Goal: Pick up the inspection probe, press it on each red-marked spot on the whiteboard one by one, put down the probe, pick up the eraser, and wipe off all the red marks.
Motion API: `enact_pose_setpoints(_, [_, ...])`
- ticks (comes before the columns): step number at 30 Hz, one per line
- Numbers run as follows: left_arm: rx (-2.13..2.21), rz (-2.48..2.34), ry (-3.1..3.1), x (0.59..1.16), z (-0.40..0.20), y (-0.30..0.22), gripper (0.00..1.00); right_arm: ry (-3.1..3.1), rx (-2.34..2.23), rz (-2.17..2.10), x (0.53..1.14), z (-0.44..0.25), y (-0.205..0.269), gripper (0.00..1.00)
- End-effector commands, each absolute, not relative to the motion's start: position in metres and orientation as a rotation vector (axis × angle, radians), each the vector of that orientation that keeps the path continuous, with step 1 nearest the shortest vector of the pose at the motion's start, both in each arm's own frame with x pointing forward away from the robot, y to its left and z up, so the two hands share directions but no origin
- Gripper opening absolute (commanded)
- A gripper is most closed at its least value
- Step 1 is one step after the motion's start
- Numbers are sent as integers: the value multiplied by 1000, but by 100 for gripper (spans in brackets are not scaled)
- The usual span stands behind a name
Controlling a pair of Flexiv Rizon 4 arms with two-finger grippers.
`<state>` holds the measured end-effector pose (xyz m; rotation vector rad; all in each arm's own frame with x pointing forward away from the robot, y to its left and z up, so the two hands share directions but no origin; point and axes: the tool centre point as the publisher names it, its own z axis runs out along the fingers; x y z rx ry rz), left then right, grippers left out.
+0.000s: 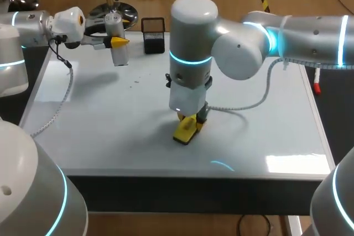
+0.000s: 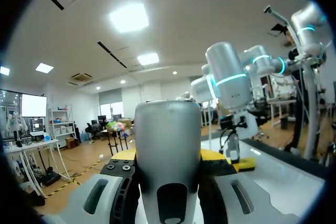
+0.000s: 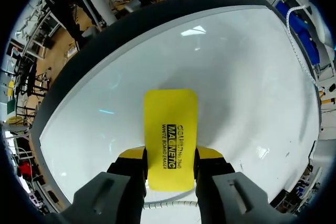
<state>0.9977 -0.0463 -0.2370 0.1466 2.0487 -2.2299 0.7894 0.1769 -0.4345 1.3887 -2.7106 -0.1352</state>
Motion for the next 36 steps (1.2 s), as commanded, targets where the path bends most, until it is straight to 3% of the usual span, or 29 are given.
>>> enact_pose_setpoints(1, [145, -2227, 2049, 997, -236, -47, 0, -2720, 1375, -149, 790, -474, 157, 0])
enact_pose_setpoints(14, [145, -2227, 2049, 997, -236, -47, 0, -2732, 1352, -105, 802, -468, 138, 0])
enact_pose_setpoints(27, [145, -2227, 2049, 997, -236, -47, 0, -2723, 1574, -42, 842, -373, 134, 0])
enact_pose_setpoints(36, [145, -2227, 2049, 997, -236, -47, 0, -2715, 1603, 11, 855, -359, 128, 0])
